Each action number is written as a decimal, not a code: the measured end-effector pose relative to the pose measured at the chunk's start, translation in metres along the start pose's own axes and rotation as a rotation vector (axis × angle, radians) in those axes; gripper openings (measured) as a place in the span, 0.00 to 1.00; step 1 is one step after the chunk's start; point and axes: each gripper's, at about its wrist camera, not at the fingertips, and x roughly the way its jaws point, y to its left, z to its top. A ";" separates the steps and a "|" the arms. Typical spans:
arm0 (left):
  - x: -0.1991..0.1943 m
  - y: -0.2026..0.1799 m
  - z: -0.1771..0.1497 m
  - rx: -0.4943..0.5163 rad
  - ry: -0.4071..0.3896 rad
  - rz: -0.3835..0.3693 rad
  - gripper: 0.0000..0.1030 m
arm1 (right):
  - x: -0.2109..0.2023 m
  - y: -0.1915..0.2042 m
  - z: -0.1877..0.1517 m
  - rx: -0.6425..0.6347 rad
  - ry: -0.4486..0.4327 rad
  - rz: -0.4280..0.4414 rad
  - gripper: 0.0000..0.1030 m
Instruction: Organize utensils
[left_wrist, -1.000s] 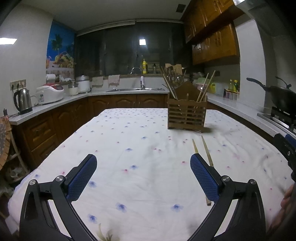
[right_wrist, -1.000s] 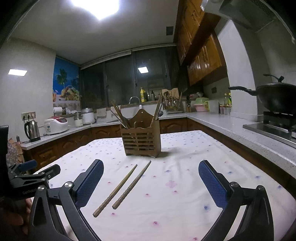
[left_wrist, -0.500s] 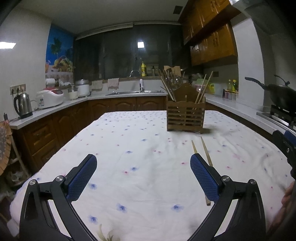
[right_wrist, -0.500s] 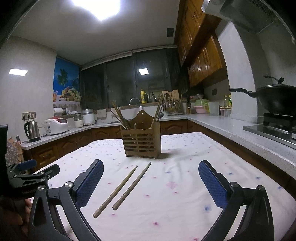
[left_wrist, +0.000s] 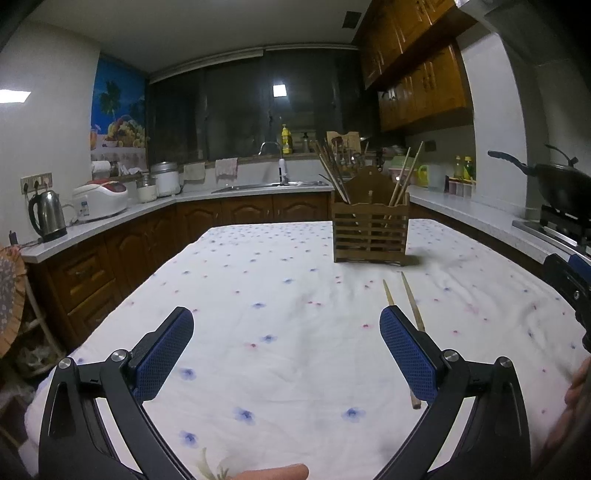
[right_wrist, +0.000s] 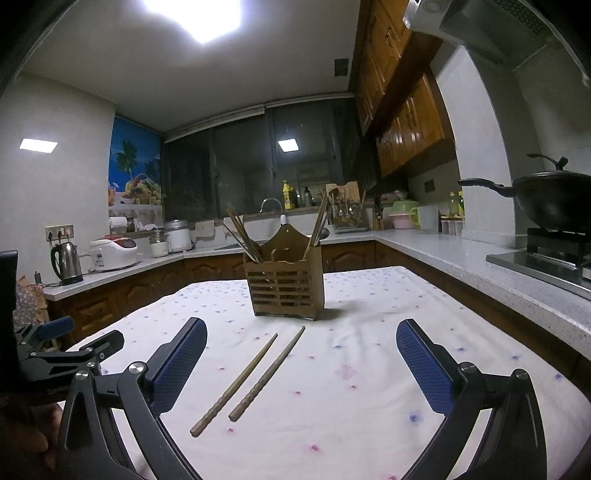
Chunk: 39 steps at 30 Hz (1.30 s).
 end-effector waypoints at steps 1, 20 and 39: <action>0.000 0.000 0.000 0.001 -0.002 0.001 1.00 | 0.000 0.000 0.001 0.000 0.001 0.001 1.00; 0.004 0.001 -0.002 -0.010 0.033 0.004 1.00 | 0.002 0.004 0.005 0.002 0.007 0.016 1.00; 0.002 0.003 -0.002 -0.016 0.039 -0.006 1.00 | 0.000 0.009 0.012 0.014 0.003 0.043 1.00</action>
